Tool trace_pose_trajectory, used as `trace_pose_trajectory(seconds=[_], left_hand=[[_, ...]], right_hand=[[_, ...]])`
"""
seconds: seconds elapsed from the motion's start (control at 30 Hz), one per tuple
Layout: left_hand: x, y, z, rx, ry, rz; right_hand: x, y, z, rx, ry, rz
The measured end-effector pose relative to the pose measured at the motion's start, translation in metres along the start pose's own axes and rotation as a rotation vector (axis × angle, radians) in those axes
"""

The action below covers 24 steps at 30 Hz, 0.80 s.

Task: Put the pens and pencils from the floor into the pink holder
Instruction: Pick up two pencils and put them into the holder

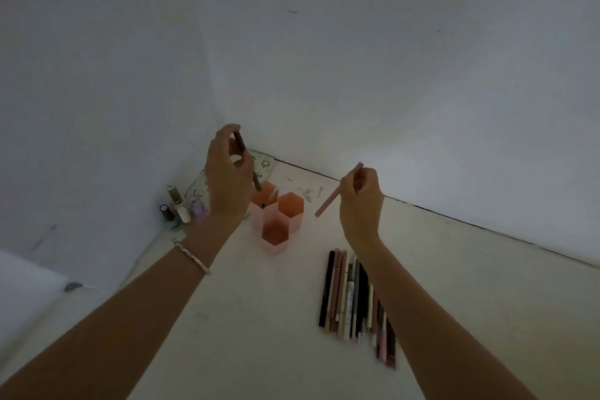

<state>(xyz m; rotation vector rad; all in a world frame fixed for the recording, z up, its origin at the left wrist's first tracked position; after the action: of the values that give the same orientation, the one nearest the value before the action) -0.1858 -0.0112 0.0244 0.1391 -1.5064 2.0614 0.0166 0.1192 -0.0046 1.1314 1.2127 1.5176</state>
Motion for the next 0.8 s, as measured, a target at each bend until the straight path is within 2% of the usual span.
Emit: trace_pose_trajectory(seconds=[0.17,0.23,0.33,0.4,0.5,0.57,0.63,0.7,0.8], left_hand=[[-0.016,0.035,-0.017,0.286,0.195,-0.042],[-0.017,0.040,-0.012,0.332,0.185,-0.050],[-0.009,0.034,0.001,0.254,0.111,-0.067],[-0.005,0.025,0.006,0.195,0.079,-0.054],[-0.010,0.002,0.004,0.104,0.071,-0.053],[-0.021,-0.014,-0.003,0.031,0.096,-0.059],[-0.041,-0.027,-0.018,-0.008,0.175,-0.047],[-0.070,-0.033,-0.042,0.030,0.333,-0.021],[-0.128,-0.017,-0.085,0.279,0.738,0.064]], right_hand=[[-0.002,0.029,-0.023,0.071,0.006,0.160],[-0.006,0.035,-0.038,0.077,0.035,0.191],[-0.015,0.031,-0.063,0.002,0.098,0.240],[-0.022,0.022,-0.077,-0.085,0.198,0.249],[-0.033,0.005,-0.088,-0.380,0.381,0.289],[-0.033,-0.001,-0.076,-0.431,0.346,0.319],[-0.025,-0.001,-0.052,-0.369,0.231,0.278],[-0.014,-0.005,-0.024,-0.341,0.144,0.206],[-0.004,-0.014,0.015,-0.350,0.099,0.093]])
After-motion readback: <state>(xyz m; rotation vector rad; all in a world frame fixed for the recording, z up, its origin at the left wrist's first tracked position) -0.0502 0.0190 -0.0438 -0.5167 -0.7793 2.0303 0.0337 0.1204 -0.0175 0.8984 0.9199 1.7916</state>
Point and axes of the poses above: each hand's wrist, its own x-axis towards the middle knuckle, its own z-axis out of the back of the hand, y = z × x, the point moved 5 cm from there along x, towards the middle knuckle, and after that the axes turned 6 degrees about x, right-handed, at the moved point
